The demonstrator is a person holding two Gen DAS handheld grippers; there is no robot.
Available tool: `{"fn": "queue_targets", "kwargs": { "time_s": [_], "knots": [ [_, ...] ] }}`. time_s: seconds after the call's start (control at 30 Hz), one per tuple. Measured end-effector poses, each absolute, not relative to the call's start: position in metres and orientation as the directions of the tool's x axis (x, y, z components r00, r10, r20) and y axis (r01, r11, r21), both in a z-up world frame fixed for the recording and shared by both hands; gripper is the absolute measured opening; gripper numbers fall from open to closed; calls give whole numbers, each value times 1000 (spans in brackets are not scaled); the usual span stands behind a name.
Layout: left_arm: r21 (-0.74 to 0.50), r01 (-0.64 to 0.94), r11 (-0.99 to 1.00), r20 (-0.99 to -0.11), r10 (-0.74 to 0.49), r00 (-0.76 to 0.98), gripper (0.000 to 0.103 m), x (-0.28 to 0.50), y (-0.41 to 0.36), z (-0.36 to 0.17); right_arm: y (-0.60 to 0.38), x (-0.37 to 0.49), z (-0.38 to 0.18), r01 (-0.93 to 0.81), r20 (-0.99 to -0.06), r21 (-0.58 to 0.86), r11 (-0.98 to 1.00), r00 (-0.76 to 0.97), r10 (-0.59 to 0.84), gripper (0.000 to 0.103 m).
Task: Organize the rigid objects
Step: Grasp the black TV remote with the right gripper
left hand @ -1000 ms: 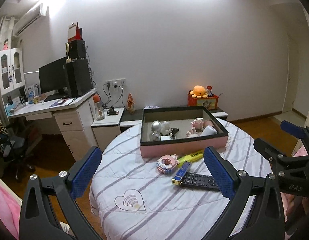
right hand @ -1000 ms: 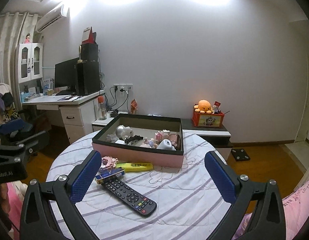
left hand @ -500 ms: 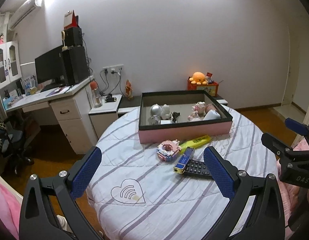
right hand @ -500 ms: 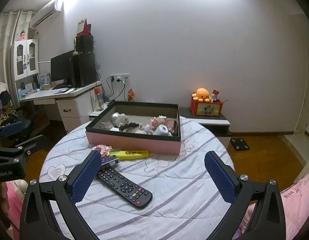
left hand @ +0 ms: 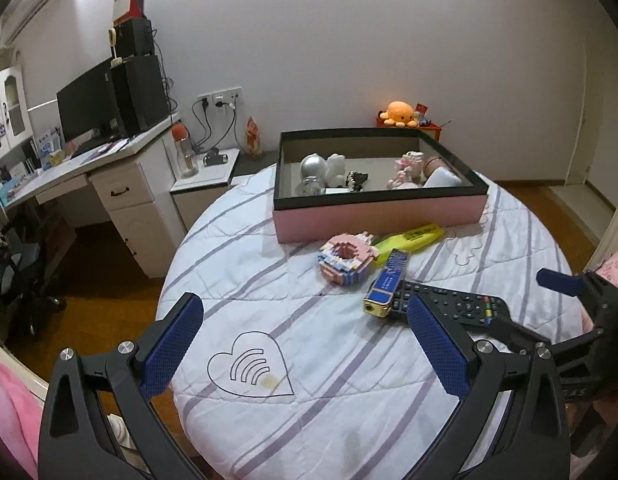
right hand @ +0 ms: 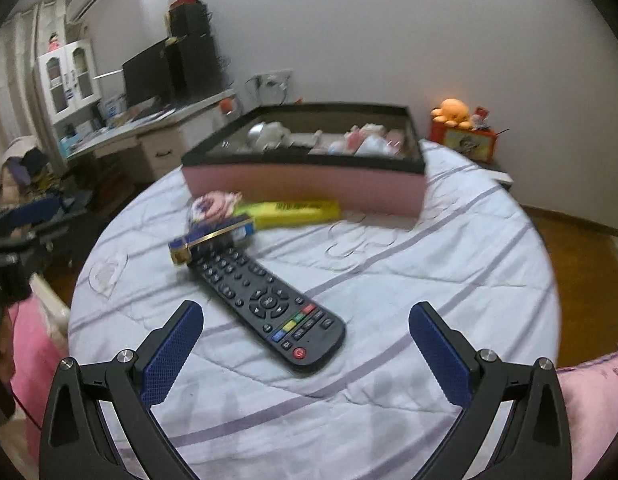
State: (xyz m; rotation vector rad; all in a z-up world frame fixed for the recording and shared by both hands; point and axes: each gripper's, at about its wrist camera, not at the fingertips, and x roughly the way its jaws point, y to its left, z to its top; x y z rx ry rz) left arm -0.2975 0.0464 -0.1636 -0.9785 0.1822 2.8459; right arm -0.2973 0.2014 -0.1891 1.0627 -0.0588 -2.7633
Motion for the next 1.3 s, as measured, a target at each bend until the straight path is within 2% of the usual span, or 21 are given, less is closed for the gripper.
{"fn": "queue_targets", "kwargs": {
  "time_s": [0.17, 0.33, 0.4, 0.43, 0.47, 0.6, 0.77, 0.93, 1.07, 1.3],
  "knots": [
    [56, -154, -987, -629, 85, -773, 103, -301, 42, -166, 199, -318, -213, 231, -714, 100, -968, -661, -232, 103],
    [57, -162, -985, -627, 91, -773, 103, -301, 43, -165, 179, -327, -212, 344, -746, 79, -936, -602, -284, 103],
    [60, -171, -983, -631, 95, -770, 103, -301, 45, -165, 170, -336, -212, 372, -759, 71, -925, -582, -292, 96],
    [64, -175, -982, -632, 96, -769, 103, -301, 46, -165, 168, -340, -213, 382, -764, 86, -920, -567, -308, 86],
    [72, -180, -981, -633, 95, -768, 103, -299, 47, -165, 166, -344, -214, 390, -767, 98, -916, -557, -319, 71],
    [90, -183, -979, -633, 86, -770, 103, -296, 47, -165, 158, -352, -216, 415, -785, 81, -906, -534, -314, 65],
    [78, -181, -980, -641, 90, -762, 103, -296, 43, -167, 162, -342, -215, 409, -793, 106, -906, -515, -325, 51],
    [78, -188, -979, -648, 93, -756, 103, -294, 41, -169, 173, -319, -211, 365, -802, 106, -925, -518, -297, 47],
    [73, -186, -980, -654, 94, -751, 103, -294, 39, -171, 183, -299, -210, 298, -814, 102, -949, -524, -252, 48],
    [69, -201, -977, -660, 107, -743, 103, -291, 41, -172, 181, -303, -210, 285, -800, 97, -954, -548, -245, 50]
  ]
}}
